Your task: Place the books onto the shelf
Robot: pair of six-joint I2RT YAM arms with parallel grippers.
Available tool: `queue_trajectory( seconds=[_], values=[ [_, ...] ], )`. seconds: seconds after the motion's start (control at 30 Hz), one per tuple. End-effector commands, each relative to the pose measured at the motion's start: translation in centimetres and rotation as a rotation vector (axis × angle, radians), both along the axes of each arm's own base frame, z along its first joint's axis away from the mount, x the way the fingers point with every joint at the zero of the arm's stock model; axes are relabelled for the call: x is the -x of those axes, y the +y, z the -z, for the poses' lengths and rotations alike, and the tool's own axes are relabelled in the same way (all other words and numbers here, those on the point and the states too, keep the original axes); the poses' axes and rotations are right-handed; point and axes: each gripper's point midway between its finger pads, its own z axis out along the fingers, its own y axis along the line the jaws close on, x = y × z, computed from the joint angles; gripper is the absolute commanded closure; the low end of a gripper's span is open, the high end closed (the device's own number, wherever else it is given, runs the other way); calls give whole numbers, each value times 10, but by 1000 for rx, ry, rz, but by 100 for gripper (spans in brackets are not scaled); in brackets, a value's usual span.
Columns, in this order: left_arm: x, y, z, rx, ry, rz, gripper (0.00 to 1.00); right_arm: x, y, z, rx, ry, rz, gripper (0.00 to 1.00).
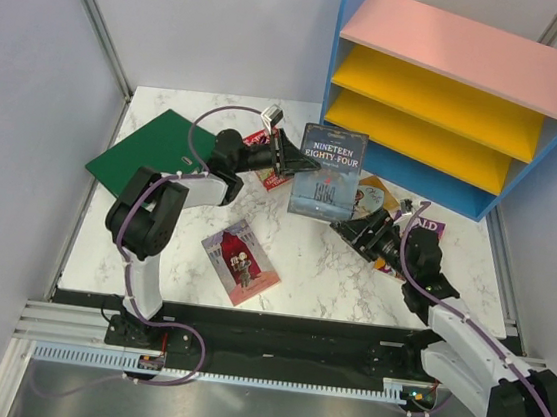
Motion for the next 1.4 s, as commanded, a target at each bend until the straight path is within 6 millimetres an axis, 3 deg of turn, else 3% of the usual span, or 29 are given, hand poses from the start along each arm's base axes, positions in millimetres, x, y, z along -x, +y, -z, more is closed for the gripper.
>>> queue_trajectory(
  seconds=[0.0,0.17,0.37,0.57,0.9,1.07,1.13,1.27,1.37],
  values=[
    [11,3,-48,65,-88,25,98,-13,3,-4,-8,-39,14,12],
    [14,3,-33,62,-61,26,98,-20,14,-20,-88,-82,-25,8],
    [12,1,-23,63,-42,47,98,-10,15,-39,-131,-137,-58,2],
    [16,3,-22,75,-36,65,98,-9,1,-35,-80,-139,1,2],
    [19,0,-13,76,-18,70,98,-10,6,-34,-124,-122,-21,3],
    [19,-6,4,17,3,71,98,-10,-2,-46,-113,-147,24,16],
    [22,-10,12,-3,-2,74,98,-10,-4,-51,-107,-160,32,25],
    [21,-14,27,-28,24,45,98,-9,1,-65,-110,-184,-1,58],
    [20,-20,36,-34,44,49,98,-7,4,-70,-111,-190,-29,65]
  ],
)
